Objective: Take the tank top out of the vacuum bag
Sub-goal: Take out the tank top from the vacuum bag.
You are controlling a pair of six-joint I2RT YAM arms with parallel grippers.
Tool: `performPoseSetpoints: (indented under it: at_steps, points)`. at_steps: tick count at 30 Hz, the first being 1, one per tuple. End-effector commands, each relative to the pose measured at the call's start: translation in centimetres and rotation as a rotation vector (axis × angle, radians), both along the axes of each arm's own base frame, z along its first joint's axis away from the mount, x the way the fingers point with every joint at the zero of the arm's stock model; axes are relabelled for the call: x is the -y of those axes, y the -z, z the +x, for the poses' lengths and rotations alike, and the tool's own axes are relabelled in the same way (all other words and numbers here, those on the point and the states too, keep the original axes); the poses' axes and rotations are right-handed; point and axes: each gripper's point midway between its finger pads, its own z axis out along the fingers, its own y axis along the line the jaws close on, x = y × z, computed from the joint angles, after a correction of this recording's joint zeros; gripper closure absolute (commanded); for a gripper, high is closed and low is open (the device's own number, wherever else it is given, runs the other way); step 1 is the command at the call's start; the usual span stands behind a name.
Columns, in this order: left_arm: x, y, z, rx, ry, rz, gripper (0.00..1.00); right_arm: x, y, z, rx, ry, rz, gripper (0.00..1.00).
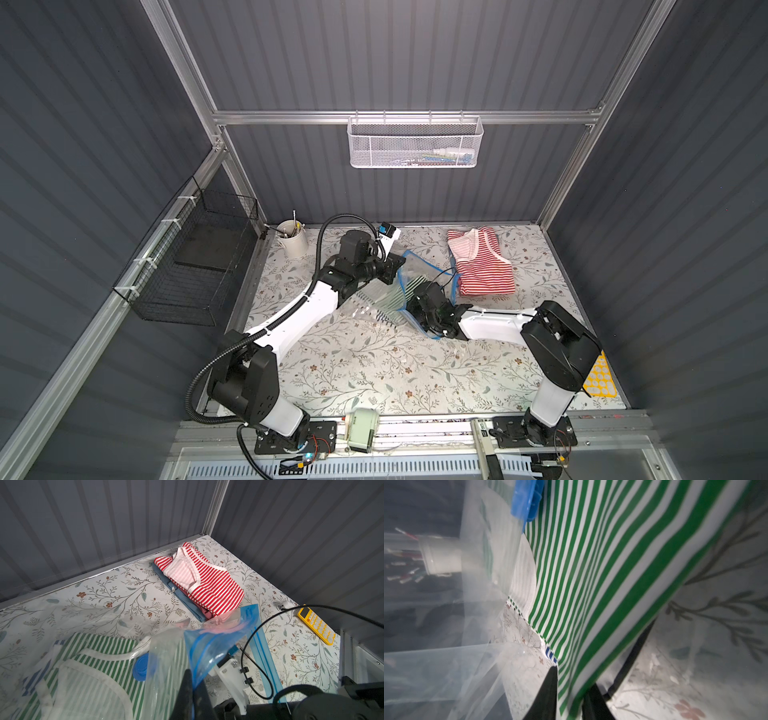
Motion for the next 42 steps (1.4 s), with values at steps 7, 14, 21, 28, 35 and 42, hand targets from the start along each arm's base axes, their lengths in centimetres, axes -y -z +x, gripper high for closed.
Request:
performPoseSetpoints:
  at_steps: [7,14,21,28,35,42]
  points:
    - [0.0,-0.6,0.1,0.013,-0.003,-0.004,1.0,-0.2,-2.5,0.4,0.025,-0.038,-0.009,0.99]
    - [0.1,-0.3,0.3,0.007,-0.003,0.002,1.0,0.0,-3.0,0.8,0.017,-0.059,-0.018,1.0]
    - [-0.1,-0.4,0.4,0.017,-0.014,0.009,1.0,-0.3,-4.0,1.6,0.08,-0.055,0.059,1.0]
    - [-1.1,-0.7,1.1,0.023,-0.062,0.015,1.0,-0.4,-11.5,1.5,0.228,-0.104,-0.058,1.0]
    - [-1.4,-1.1,1.0,0.036,-0.076,0.017,1.0,2.5,-14.7,-0.2,0.287,-0.019,-0.087,1.0]
    - [-1.3,-0.8,1.0,0.026,-0.07,0.018,1.0,3.3,-18.9,-1.4,0.329,-0.03,-0.104,1.0]
